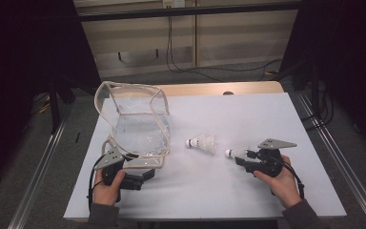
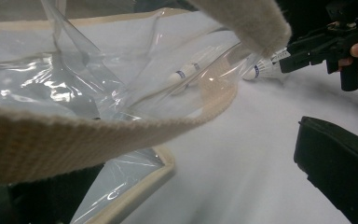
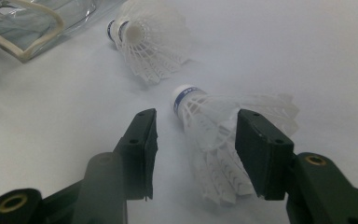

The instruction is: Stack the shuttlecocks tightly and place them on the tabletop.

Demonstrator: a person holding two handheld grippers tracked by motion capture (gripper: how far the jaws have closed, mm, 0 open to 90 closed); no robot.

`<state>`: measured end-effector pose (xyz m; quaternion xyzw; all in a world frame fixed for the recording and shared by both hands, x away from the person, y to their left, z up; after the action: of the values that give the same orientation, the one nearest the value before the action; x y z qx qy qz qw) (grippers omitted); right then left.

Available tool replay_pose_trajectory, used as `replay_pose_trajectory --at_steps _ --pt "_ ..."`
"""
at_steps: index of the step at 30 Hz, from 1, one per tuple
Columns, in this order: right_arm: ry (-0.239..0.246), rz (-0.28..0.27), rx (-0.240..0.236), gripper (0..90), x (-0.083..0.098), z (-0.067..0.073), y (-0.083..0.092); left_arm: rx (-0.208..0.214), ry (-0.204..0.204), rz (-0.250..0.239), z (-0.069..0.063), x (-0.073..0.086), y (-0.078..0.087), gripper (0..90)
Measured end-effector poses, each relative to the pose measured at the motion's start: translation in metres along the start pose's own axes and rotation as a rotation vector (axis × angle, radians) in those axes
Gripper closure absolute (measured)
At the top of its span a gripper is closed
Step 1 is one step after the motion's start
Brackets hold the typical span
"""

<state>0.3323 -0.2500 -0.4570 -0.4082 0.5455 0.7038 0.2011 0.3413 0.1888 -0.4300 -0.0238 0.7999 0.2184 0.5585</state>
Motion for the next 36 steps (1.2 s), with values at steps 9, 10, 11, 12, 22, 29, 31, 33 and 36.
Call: replay_pose_trajectory --at_steps 9,10,11,12,22,29,31,33,36 --pt "0.007 0.000 0.013 56.8 0.000 0.002 -0.005 -0.002 0.001 -0.003 0.000 0.000 0.001 2.1" --pt "0.007 0.002 0.011 56.7 0.000 0.002 -0.006 -0.002 0.001 -0.002 0.000 0.000 0.001 2.1" --pt "0.005 0.004 0.012 57.1 0.001 0.002 -0.006 -0.001 0.001 -0.002 0.000 0.000 0.001 2.1" --pt "0.008 0.004 0.017 59.2 0.001 0.002 -0.007 0.000 0.001 -0.003 0.000 0.000 0.001 2.1" --pt "0.022 0.012 0.015 70.7 0.003 0.003 -0.012 -0.002 -0.002 -0.002 0.000 0.000 0.002 2.1" --pt "0.026 0.016 -0.002 78.2 0.003 0.002 -0.013 -0.002 -0.002 -0.003 0.000 0.000 0.002 2.1" --pt "0.026 0.015 -0.005 81.0 0.004 0.002 -0.013 -0.001 -0.002 -0.003 0.000 0.000 0.002 2.1" --pt "0.023 0.014 -0.014 82.4 0.004 0.002 -0.012 -0.001 -0.002 -0.004 0.000 0.000 0.002 2.1" --pt "0.019 0.013 -0.019 85.5 0.003 0.002 -0.011 -0.001 -0.002 -0.003 0.000 0.000 0.002 2.1"
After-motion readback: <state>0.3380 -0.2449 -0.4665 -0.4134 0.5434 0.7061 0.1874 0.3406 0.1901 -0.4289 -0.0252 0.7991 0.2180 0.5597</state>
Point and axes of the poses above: each handheld gripper's, and its own axes: y roughly backward along the jaws, x roughly out of its underside, z roughly to its left, the point moved 2 cm from there along -y, roughly forward along the jaws, and after that the axes turned 13 degrees about x, right-handed, at the moved point
